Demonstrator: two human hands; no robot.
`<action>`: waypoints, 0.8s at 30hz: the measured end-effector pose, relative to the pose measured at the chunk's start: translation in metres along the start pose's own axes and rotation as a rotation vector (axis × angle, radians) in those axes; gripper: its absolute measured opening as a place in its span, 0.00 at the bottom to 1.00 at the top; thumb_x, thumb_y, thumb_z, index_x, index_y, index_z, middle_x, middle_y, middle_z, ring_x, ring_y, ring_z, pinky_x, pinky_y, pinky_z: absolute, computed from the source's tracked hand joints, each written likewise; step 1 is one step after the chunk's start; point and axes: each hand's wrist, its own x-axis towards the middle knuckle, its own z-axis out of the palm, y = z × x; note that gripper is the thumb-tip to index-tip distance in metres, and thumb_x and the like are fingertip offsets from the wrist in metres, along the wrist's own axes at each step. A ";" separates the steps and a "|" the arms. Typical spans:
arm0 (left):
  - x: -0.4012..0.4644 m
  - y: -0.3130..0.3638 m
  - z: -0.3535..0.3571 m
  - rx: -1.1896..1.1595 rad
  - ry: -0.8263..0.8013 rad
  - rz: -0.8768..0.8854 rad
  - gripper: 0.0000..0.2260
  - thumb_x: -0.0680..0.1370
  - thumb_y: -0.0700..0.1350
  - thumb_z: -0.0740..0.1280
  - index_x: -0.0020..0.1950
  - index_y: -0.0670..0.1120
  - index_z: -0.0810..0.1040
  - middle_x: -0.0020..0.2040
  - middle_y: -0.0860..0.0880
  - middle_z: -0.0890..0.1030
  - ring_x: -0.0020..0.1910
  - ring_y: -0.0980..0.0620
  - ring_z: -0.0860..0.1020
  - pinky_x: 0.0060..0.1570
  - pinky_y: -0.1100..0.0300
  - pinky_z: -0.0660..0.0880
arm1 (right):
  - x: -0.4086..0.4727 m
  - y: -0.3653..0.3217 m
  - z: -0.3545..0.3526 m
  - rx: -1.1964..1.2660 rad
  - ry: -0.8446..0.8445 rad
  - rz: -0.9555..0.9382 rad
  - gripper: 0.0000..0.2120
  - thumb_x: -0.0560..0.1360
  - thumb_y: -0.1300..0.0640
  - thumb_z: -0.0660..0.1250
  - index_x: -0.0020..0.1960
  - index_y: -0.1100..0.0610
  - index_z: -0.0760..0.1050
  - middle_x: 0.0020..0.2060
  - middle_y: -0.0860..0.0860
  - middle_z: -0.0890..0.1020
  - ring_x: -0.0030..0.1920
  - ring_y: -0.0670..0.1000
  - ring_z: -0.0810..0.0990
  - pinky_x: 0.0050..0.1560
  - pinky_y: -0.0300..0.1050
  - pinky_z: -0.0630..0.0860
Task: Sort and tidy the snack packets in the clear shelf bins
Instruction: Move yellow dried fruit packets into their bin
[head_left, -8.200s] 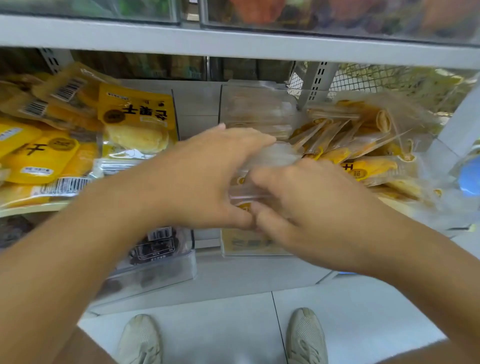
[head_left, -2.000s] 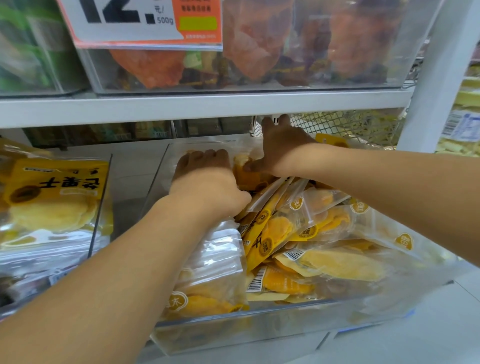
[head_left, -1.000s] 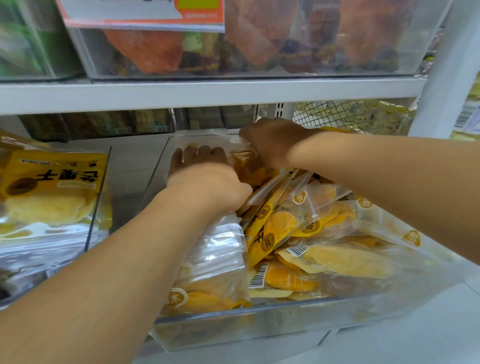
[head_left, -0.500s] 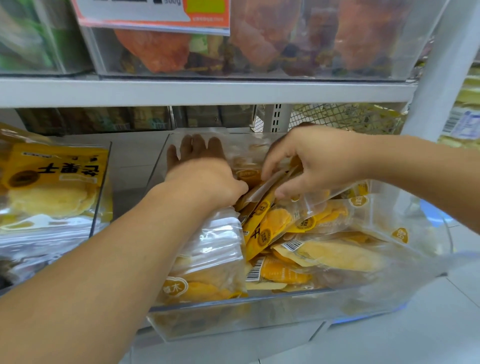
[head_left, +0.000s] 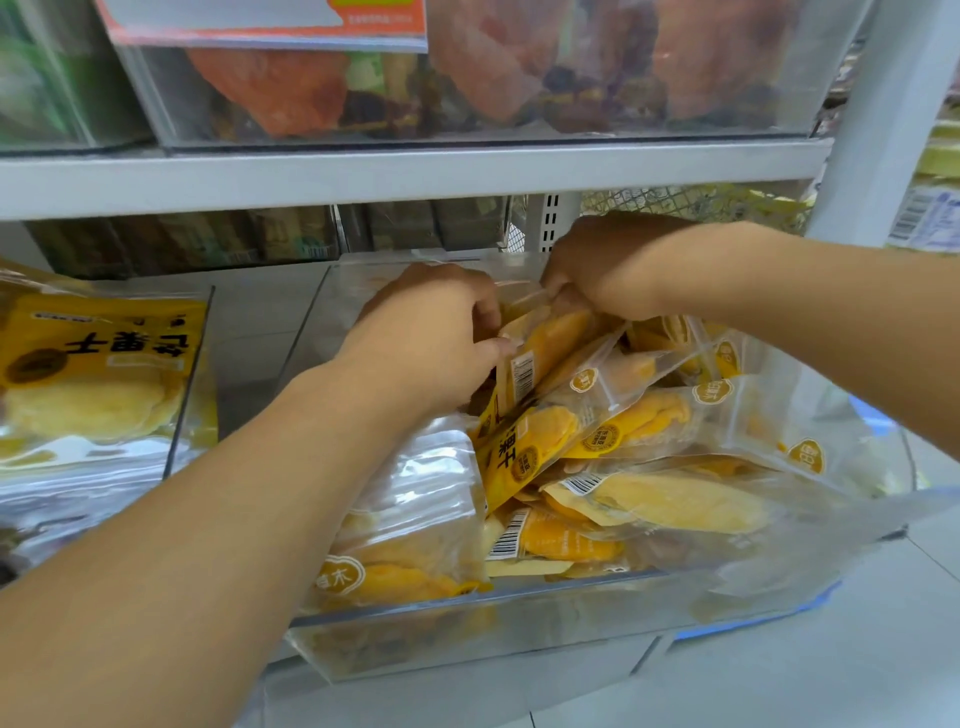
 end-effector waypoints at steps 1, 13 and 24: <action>0.000 -0.001 0.000 -0.009 0.010 0.004 0.08 0.76 0.56 0.72 0.51 0.56 0.79 0.50 0.54 0.80 0.48 0.51 0.78 0.48 0.54 0.79 | 0.001 0.004 0.001 0.025 0.024 0.008 0.07 0.81 0.57 0.64 0.45 0.49 0.75 0.42 0.45 0.72 0.41 0.51 0.74 0.39 0.41 0.65; 0.002 -0.002 0.000 -0.031 0.047 -0.105 0.08 0.74 0.45 0.74 0.36 0.51 0.78 0.41 0.52 0.80 0.40 0.52 0.77 0.39 0.58 0.74 | -0.002 0.022 0.015 0.319 0.234 0.219 0.06 0.72 0.58 0.74 0.49 0.52 0.83 0.50 0.51 0.83 0.48 0.53 0.79 0.45 0.43 0.73; -0.001 -0.002 0.000 -0.007 -0.013 -0.049 0.21 0.71 0.56 0.76 0.62 0.55 0.79 0.57 0.50 0.81 0.54 0.47 0.79 0.54 0.50 0.80 | -0.033 0.008 0.014 0.558 0.163 -0.177 0.07 0.77 0.55 0.71 0.54 0.53 0.82 0.45 0.43 0.85 0.45 0.39 0.81 0.47 0.35 0.76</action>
